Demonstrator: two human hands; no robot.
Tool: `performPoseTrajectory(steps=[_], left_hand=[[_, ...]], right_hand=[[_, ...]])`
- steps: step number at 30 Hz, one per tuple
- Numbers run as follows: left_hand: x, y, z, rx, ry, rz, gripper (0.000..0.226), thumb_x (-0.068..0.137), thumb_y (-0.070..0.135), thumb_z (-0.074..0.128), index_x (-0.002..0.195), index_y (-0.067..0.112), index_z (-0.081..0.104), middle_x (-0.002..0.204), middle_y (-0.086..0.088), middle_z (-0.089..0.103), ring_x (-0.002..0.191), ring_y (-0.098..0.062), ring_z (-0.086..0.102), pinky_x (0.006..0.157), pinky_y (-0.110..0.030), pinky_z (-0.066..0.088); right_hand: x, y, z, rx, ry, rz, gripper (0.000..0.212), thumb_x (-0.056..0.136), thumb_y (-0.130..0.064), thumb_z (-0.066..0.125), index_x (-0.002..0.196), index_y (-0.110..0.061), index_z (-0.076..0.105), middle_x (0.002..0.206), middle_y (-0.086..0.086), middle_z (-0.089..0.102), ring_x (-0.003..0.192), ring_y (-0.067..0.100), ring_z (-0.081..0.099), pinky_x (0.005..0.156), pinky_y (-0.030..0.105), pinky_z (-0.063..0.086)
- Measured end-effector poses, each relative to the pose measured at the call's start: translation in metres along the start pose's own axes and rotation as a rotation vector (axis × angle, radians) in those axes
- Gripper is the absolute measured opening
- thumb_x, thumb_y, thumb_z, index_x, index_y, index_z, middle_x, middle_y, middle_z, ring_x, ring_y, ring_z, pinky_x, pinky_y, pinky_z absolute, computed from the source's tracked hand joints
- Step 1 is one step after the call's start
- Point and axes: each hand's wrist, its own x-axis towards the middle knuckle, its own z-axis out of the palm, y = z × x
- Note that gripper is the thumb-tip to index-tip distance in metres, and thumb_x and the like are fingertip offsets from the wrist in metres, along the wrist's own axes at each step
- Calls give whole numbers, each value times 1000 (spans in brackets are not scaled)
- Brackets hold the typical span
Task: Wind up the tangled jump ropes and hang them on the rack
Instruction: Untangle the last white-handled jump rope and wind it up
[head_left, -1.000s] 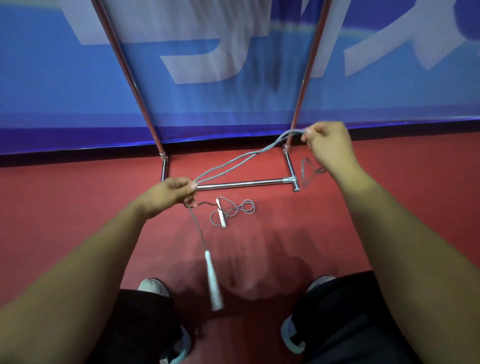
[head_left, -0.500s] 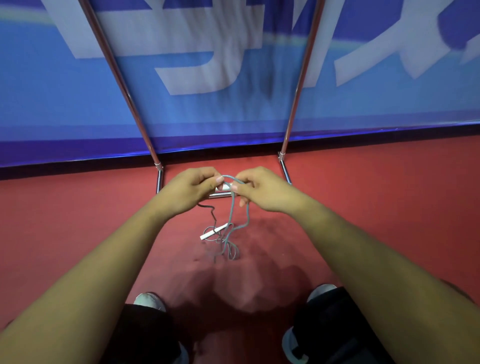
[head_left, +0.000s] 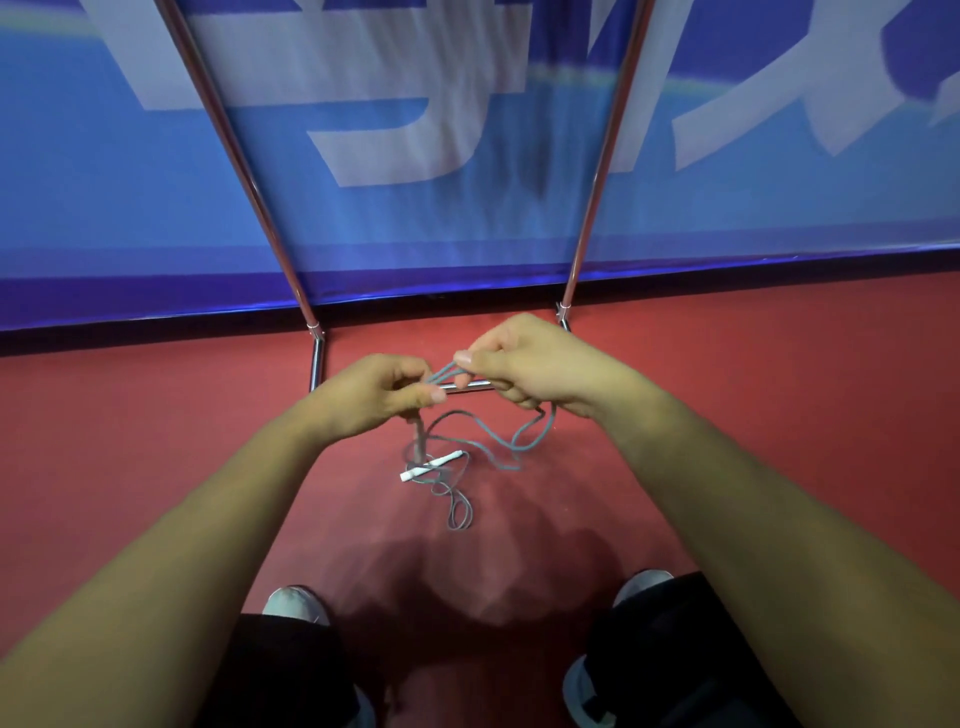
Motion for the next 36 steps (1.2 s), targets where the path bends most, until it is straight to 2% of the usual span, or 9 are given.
performPoseTrajectory(steps=[2,4,8,13,18,25,28,33,36], left_hand=[[-3,-12,3,109,-130,-96,30,88,40,73,76,18,57,61,19,58,64,10,47,64,-12,41],[-6,-23,3,156,-166,-193,21,96,22,65,79,15,55,61,18,64,102,5,60,69,-13,43],[-5,-32,-5,282,109,-183,23,103,19,53,81,18,60,70,9,66,69,0,59,75,-23,41],[-8,-3,-3,-96,136,-115,23,107,7,41,85,3,48,72,-11,54,56,-7,64,57,-15,46],[6,17,7,-740,341,-130,26,106,4,36,85,8,50,60,0,41,43,-10,39,48,-25,45],[19,39,7,-1341,442,-205,25,103,-1,34,84,7,48,55,2,40,42,-7,36,48,-22,44],[21,42,4,-1405,482,-191,24,102,-1,36,83,6,50,55,1,44,45,-8,45,53,-23,49],[12,47,11,-1233,261,-139,10,92,11,56,97,3,60,99,-14,74,99,-26,72,83,-36,60],[11,50,25,-1096,278,-112,14,99,1,48,88,6,56,81,-10,72,92,-26,71,84,-37,60]], right_hand=[[-4,-4,-10,114,54,-47,27,102,-20,53,83,-4,65,46,-5,26,39,7,18,41,17,18],[-8,-7,-25,228,134,-80,28,103,-18,50,84,-1,62,45,-8,24,39,6,15,43,17,12],[-13,2,-47,252,326,-94,30,105,-18,47,83,-2,60,43,-9,26,37,5,17,41,17,13],[-8,23,-67,-292,582,-37,32,100,-22,55,73,-12,69,47,-8,42,44,6,40,53,25,32],[0,33,-50,-654,754,-183,18,88,-22,69,102,-10,72,100,10,64,98,22,59,91,27,42],[4,33,52,-88,34,14,48,92,-47,65,101,0,66,79,1,54,72,12,49,69,38,41],[5,40,59,151,-44,-24,20,100,-26,56,96,-8,61,85,13,70,78,24,69,75,34,57],[8,32,54,189,80,-66,20,105,-18,46,90,-6,51,56,-2,38,39,9,40,41,22,34],[8,31,49,106,33,-58,16,103,-19,52,91,-8,52,57,0,42,41,10,40,43,26,33]])
